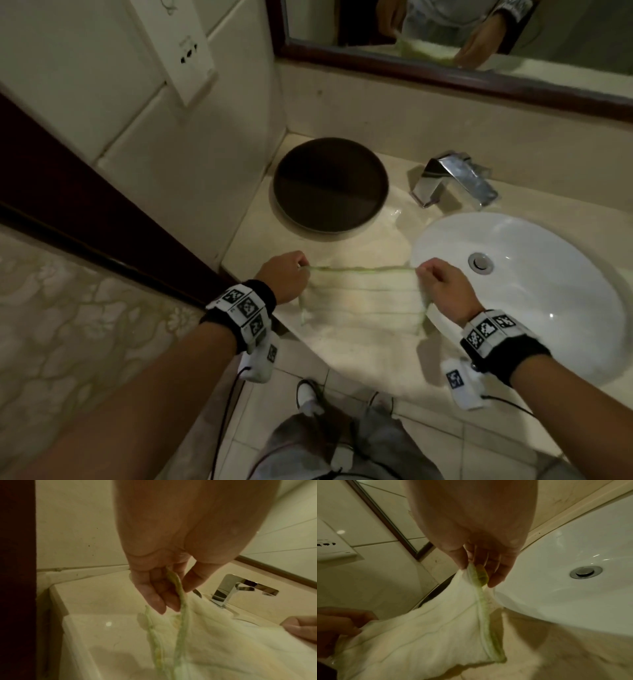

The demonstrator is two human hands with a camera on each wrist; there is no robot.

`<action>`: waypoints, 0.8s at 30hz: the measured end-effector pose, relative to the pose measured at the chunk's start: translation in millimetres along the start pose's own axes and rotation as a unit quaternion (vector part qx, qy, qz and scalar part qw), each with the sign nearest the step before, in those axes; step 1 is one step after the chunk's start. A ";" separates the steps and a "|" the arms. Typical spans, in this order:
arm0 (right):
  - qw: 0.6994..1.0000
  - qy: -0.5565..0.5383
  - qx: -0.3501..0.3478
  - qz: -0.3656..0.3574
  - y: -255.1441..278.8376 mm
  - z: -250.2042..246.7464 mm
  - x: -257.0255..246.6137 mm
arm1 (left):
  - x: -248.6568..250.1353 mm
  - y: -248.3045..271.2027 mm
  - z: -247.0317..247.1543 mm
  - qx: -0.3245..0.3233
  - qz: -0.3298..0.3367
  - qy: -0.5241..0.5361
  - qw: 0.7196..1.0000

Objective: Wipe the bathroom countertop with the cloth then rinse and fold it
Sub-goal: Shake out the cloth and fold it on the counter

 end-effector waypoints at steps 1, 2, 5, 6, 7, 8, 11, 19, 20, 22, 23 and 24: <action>1.000 -0.008 0.005 -0.003 -5.9 -0.1 -2.3 | 0.3 -5.4 -3.0 0.004 -0.008 -0.007 1.000; 1.000 -0.008 0.005 -0.002 -10.2 0.5 -5.1 | 0.3 -10.1 -6.2 0.007 -0.020 -0.016 1.000; 1.000 0.021 -0.015 0.000 -17.8 14.9 -8.7 | -4.3 -23.6 -11.1 0.021 -0.074 -0.008 0.997; 0.999 0.034 -0.021 0.009 -18.1 20.9 -9.3 | -6.6 -26.7 -10.0 0.024 -0.094 0.025 0.995; 0.998 0.043 -0.029 0.022 -17.5 27.0 -9.1 | -9.5 -28.0 -6.8 0.021 -0.117 0.073 0.990; 0.997 0.045 -0.040 0.040 -16.5 32.0 -10.1 | -12.0 -27.5 -2.8 0.013 -0.137 0.125 0.983; 0.995 0.041 -0.058 0.074 -11.5 36.9 -14.2 | -17.6 -21.8 10.8 0.000 -0.151 0.193 0.970; 0.984 0.179 -0.023 0.012 -3.8 34.0 -22.4 | -25.3 -15.8 15.2 0.038 -0.192 0.239 0.951; 0.976 0.215 0.007 -0.020 2.6 33.8 -26.7 | -24.6 -13.1 16.3 0.040 -0.202 0.247 0.947; 0.954 0.277 0.051 -0.107 17.5 38.2 -31.5 | -24.9 -4.7 23.0 0.022 -0.219 0.244 0.944; 0.940 0.303 0.059 -0.146 24.9 41.5 -31.8 | -25.8 -0.8 27.3 0.005 -0.229 0.232 0.945; 0.927 0.329 0.047 -0.172 31.2 45.3 -31.4 | -27.5 1.9 30.8 -0.010 -0.237 0.211 0.948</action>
Point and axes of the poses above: each hand's wrist, its own y-axis away from the middle knuckle, its own z-axis out of the palm, x = y × z, the point moved 1 cm from there along -y, towards the middle knuckle, and after that the axes turned 11 degrees about y, right-handed, at the moved point
